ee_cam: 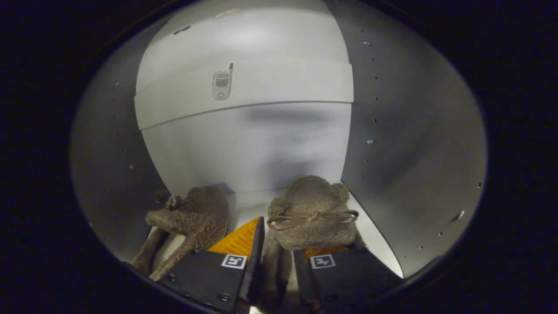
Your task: Open the shoe cabinet door, grab the shoes and put them into the shoe cabinet, then close the shoe cabinet door.
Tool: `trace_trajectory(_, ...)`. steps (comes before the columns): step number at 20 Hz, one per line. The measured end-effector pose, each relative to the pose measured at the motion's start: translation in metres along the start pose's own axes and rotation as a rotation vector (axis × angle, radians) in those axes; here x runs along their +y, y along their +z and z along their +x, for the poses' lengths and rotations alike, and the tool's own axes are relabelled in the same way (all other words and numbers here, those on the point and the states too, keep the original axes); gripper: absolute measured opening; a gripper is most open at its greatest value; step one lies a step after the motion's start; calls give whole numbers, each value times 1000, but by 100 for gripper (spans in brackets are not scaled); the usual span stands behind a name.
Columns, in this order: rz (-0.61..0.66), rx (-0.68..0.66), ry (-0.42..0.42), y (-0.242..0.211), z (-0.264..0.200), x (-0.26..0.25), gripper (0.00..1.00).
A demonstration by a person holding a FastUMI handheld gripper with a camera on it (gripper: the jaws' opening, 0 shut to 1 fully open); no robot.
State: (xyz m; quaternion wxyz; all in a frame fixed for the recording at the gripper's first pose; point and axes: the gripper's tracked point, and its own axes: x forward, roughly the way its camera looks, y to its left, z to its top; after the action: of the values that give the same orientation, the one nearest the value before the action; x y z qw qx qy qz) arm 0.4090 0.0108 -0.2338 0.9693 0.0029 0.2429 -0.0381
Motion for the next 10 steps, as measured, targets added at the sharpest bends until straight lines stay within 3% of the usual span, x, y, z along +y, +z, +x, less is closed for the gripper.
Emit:
trace_trajectory(2, -13, 2, 4, -3, -2, 4, 55)
trace_trajectory(10, -24, 5, -34, -7, -20, 0, 74)
